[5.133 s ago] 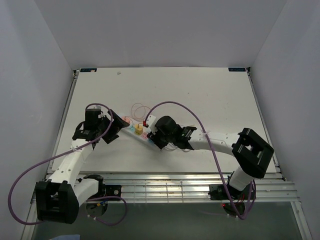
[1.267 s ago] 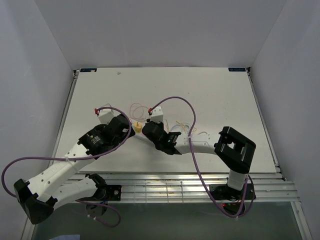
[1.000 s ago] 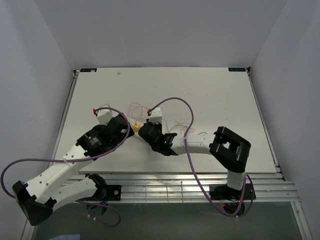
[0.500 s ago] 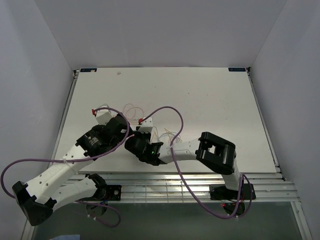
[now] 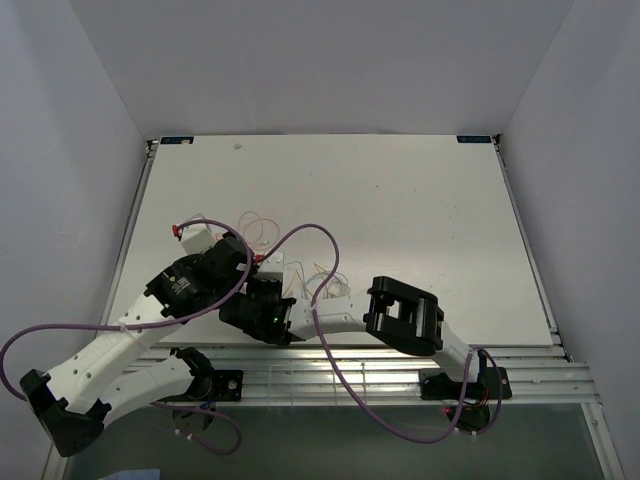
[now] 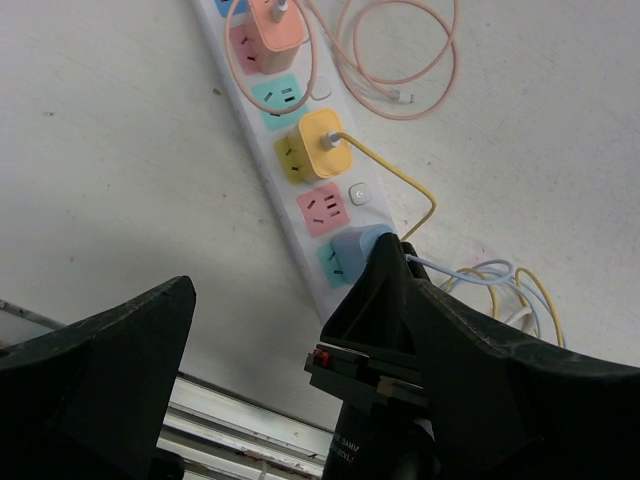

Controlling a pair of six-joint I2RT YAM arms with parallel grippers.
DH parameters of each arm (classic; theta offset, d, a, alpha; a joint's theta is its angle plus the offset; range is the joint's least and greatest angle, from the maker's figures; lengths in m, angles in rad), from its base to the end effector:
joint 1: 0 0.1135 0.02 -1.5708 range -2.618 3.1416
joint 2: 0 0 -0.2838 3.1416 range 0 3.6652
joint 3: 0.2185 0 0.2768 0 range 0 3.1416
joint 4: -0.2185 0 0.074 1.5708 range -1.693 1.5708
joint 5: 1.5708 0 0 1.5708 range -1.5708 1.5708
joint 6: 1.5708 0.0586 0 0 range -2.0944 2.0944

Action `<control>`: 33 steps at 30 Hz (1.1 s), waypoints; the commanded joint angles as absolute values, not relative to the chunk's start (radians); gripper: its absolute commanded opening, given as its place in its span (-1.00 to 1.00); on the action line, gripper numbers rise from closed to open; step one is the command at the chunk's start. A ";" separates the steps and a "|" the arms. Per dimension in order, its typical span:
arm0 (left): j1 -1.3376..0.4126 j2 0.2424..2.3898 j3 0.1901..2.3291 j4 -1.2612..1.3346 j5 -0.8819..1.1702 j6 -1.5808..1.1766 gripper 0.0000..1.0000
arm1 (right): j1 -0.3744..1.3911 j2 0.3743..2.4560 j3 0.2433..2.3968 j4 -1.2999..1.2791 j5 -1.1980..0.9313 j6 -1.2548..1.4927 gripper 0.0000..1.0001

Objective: Insert the plug

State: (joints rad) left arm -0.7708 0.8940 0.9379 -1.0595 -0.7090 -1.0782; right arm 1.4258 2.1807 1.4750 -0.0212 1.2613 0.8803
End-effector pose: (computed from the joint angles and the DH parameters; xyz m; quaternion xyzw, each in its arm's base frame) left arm 0.1500 -0.0925 0.3059 -0.2321 0.8767 -0.0041 0.4213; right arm 0.1269 0.4825 0.1555 0.0341 0.7746 0.0841 0.6259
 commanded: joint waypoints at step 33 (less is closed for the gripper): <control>-0.305 0.968 0.887 -0.882 -0.301 -0.940 0.96 | 1.496 1.847 1.042 0.249 0.614 0.278 0.22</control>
